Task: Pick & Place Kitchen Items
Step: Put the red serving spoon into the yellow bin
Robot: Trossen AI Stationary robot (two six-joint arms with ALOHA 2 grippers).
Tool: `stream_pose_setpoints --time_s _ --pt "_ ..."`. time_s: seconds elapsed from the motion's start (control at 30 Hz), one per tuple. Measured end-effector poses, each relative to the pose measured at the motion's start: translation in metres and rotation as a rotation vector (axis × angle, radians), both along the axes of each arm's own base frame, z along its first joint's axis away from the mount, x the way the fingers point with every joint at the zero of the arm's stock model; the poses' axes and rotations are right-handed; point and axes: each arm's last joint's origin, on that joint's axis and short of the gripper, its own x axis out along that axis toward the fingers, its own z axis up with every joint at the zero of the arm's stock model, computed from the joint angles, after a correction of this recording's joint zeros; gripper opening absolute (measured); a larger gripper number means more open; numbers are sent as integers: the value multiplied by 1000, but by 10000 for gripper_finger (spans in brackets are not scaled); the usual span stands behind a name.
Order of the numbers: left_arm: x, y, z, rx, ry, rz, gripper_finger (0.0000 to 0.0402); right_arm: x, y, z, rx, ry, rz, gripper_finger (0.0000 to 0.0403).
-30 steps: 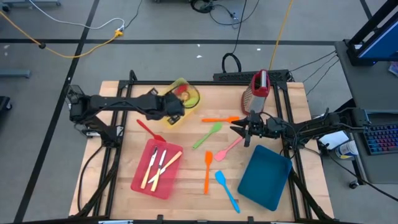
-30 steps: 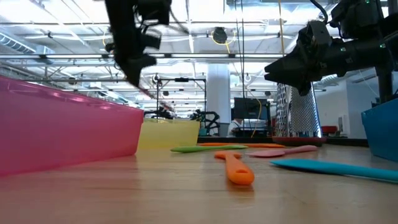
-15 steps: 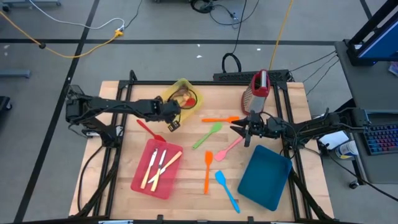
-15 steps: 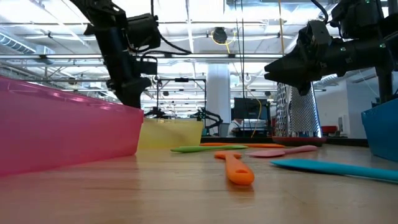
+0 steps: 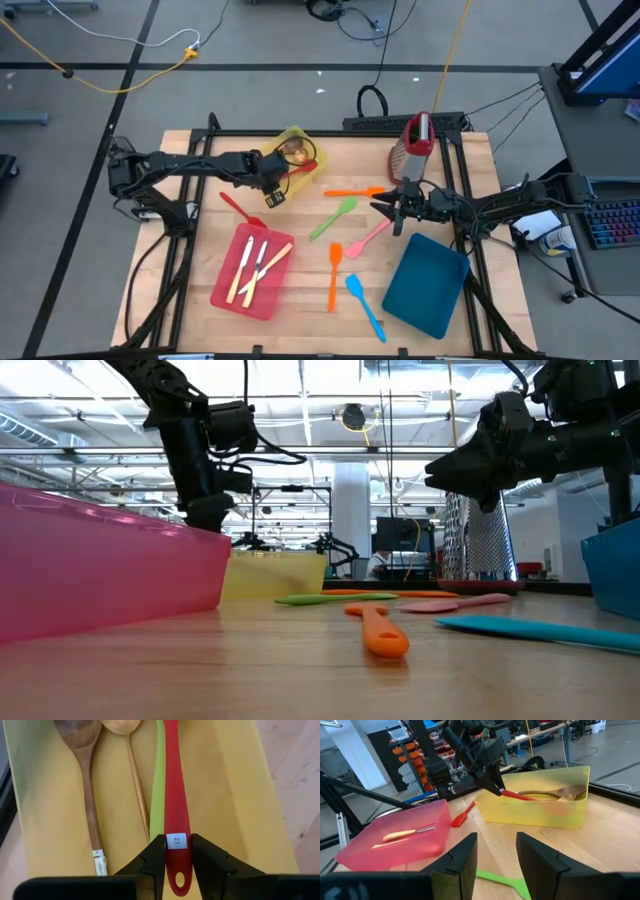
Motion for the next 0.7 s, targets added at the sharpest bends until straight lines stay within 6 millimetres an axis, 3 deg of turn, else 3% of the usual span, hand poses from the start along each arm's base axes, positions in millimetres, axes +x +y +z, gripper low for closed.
stream_pose_setpoints --time_s 0.5,0.7 --pt "-1 3 0 14 19 -36 89 0 0 -1 -8 9 1 132" --pt "-1 2 0 37 49 -115 140 0 0 0 -8 7 1 132"
